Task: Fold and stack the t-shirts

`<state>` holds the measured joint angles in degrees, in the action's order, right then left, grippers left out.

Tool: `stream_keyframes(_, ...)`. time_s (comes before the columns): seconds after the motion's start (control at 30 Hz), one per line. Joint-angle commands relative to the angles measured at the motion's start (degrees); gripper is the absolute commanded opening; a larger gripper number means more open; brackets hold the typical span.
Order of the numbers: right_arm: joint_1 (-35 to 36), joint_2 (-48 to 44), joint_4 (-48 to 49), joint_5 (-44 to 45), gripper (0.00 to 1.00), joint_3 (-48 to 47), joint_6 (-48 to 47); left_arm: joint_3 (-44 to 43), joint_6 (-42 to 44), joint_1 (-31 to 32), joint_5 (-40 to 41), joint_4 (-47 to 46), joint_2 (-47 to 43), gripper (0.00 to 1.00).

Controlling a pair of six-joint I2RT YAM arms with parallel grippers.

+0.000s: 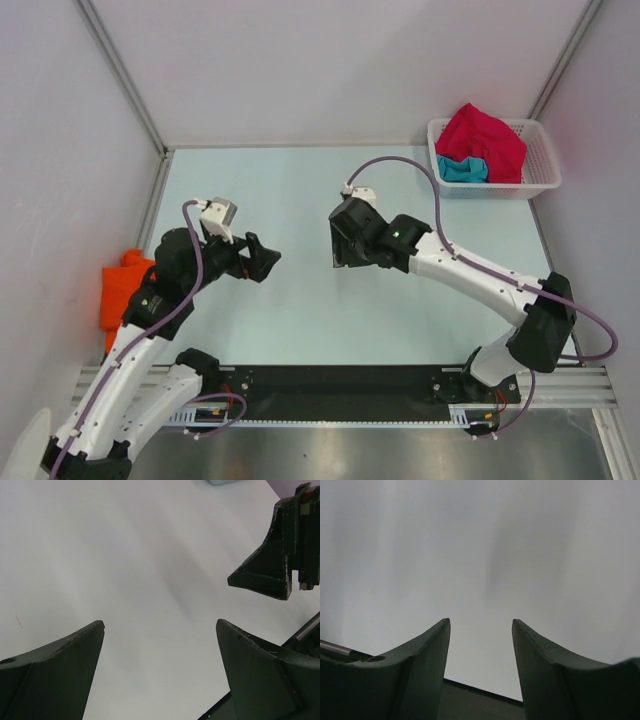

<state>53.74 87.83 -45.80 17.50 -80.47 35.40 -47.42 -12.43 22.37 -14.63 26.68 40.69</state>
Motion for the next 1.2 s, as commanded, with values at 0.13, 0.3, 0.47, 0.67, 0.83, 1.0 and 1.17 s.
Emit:
stream_keyframes(0.13, 0.6, -5.9, 3.3, 1.4, 0.58, 2.7, 4.0, 2.4, 0.7, 0.1, 4.8, -1.1, -7.7, 1.00)
stream_keyframes(0.3, 0.8, -6.0, 3.7, 1.3, 0.58, 2.4, 3.7, 2.6, 0.6, 0.1, 5.7, 0.0, -9.0, 1.00)
stream_keyframes(0.47, 0.8, -6.0, 4.1, 2.4, 0.58, 2.4, 2.3, 1.9, -0.3, 0.1, 5.9, 0.1, -8.1, 1.00)
stream_keyframes(0.67, 0.8, -5.9, 5.3, 3.1, 0.58, 3.1, 1.3, 1.3, -1.1, 0.1, 4.5, 0.2, -5.4, 1.00)
stream_keyframes(0.83, 0.8, -5.6, 5.6, 3.1, 0.57, 3.9, 1.2, 3.0, -4.4, 0.0, 0.5, -0.7, -1.2, 1.00)
stream_keyframes(1.0, 0.8, -5.6, 5.7, 3.6, 0.57, 4.9, 0.5, 3.2, -7.5, 0.0, -3.7, -1.9, 3.3, 0.99)
stream_keyframes(1.17, 0.8, -6.1, 6.0, 3.7, 0.57, 6.0, 0.2, 3.2, -8.5, 0.0, -0.9, -3.1, 4.5, 1.00)
